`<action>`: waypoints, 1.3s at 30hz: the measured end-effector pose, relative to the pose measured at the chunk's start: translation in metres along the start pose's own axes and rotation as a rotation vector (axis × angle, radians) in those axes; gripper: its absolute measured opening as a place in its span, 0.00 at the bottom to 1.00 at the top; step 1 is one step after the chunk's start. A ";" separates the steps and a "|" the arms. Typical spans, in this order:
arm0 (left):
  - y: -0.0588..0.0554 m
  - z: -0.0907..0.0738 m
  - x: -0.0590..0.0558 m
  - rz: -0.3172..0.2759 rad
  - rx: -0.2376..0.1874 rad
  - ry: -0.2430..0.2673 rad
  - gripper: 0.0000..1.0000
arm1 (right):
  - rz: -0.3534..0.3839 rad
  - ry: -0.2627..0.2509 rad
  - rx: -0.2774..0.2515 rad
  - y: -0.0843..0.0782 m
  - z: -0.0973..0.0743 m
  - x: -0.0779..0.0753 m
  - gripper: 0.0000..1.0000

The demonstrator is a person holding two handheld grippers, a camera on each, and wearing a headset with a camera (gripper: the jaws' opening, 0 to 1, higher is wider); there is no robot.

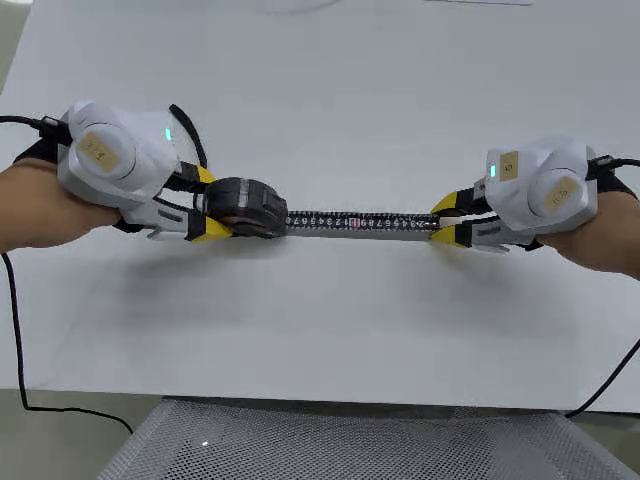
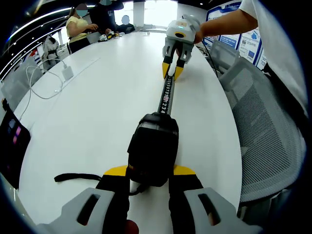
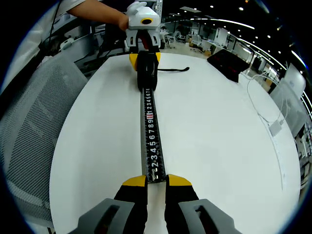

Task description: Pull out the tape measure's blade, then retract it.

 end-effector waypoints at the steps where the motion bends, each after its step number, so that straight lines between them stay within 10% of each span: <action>1: 0.000 0.000 0.000 0.000 0.000 0.000 0.26 | 0.000 0.000 0.001 -0.001 0.000 0.000 0.08; 39: 0.001 0.000 0.000 0.000 0.000 0.001 0.26 | 0.008 -0.012 0.045 -0.030 -0.020 -0.010 0.08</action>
Point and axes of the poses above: the centre of the closed fingertips' face, and the gripper's own axes: z roughly forward along the fingers, x roughly to its left, y roughly out of its top, the point moved 1 cm from there along -z, roughly backward along the fingers, and after that the axes turned 14 degrees about -y, right-handed, at the moved point
